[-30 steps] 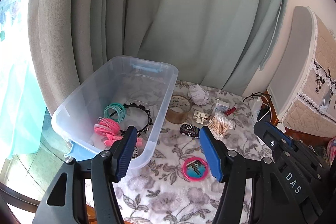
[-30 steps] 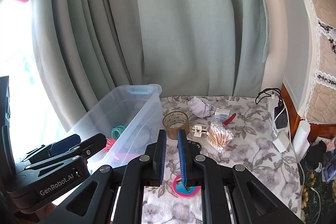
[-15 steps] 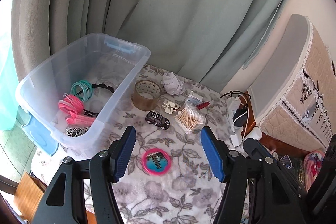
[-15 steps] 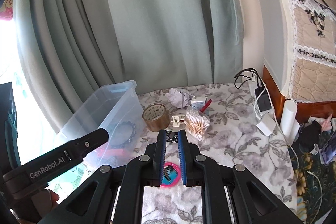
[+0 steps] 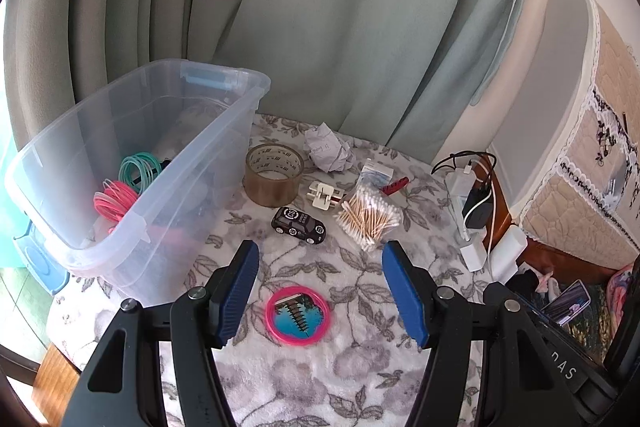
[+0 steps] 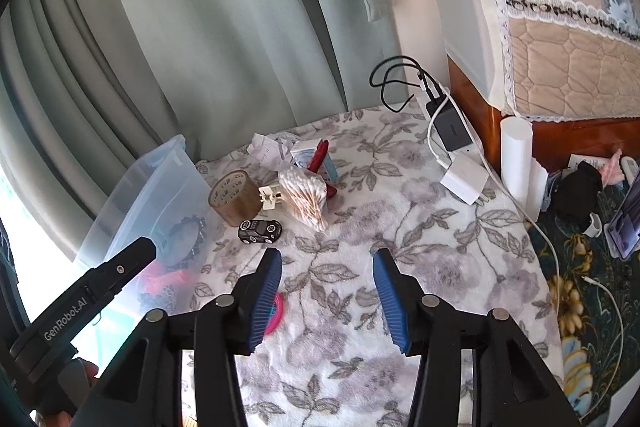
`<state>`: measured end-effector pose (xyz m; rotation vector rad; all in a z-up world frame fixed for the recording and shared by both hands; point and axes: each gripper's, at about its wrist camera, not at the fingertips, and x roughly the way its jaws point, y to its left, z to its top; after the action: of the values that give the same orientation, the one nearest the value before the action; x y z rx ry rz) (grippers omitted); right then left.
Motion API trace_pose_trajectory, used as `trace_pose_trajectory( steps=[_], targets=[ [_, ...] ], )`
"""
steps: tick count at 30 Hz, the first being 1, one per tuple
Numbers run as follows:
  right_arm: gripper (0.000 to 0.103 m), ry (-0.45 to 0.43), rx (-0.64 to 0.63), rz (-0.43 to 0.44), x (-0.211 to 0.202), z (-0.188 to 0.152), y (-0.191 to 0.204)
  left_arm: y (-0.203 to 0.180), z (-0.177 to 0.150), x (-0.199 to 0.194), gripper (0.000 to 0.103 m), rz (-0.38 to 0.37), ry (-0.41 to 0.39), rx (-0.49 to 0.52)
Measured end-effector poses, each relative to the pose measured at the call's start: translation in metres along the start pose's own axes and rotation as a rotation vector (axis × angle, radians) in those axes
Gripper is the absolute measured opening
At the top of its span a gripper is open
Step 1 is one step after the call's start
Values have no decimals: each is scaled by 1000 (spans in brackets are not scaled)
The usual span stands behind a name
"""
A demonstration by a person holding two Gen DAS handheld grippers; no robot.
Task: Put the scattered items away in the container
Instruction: 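Withdraw both tools and move toward the pink round mirror, then grasp the pink round mirror with the left tool while the right tool grasps the cotton swab bag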
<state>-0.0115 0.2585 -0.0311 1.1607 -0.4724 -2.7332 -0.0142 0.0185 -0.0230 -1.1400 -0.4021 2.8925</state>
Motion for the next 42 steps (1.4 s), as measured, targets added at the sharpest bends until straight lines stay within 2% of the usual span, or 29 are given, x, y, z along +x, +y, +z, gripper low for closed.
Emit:
trace_pose_trajectory(
  steps=[4, 12, 17, 21, 24, 27, 31, 42],
  targets=[
    [54, 36, 5, 1, 15, -6, -6, 1, -10, 21, 65, -1, 56, 27],
    [54, 121, 16, -3, 53, -18, -16, 3, -37, 66, 65, 68, 166, 99],
    [54, 178, -2, -1, 78, -27, -15, 2, -56, 95, 65, 47, 245, 132],
    [54, 215, -8, 1, 96, -32, -15, 5, -67, 113, 65, 47, 275, 141],
    [54, 235, -10, 4, 108, -34, -17, 7, -73, 122, 66, 67, 286, 158],
    [54, 248, -18, -2, 119, -33, -16, 1, -77, 124, 69, 86, 254, 222],
    [54, 262, -37, 0, 135, -27, -12, 1, -78, 122, 71, 86, 252, 236],
    [55, 195, -121, 39, 182, 24, 13, 6, -81, 119, 71, 102, 250, 263]
  ],
)
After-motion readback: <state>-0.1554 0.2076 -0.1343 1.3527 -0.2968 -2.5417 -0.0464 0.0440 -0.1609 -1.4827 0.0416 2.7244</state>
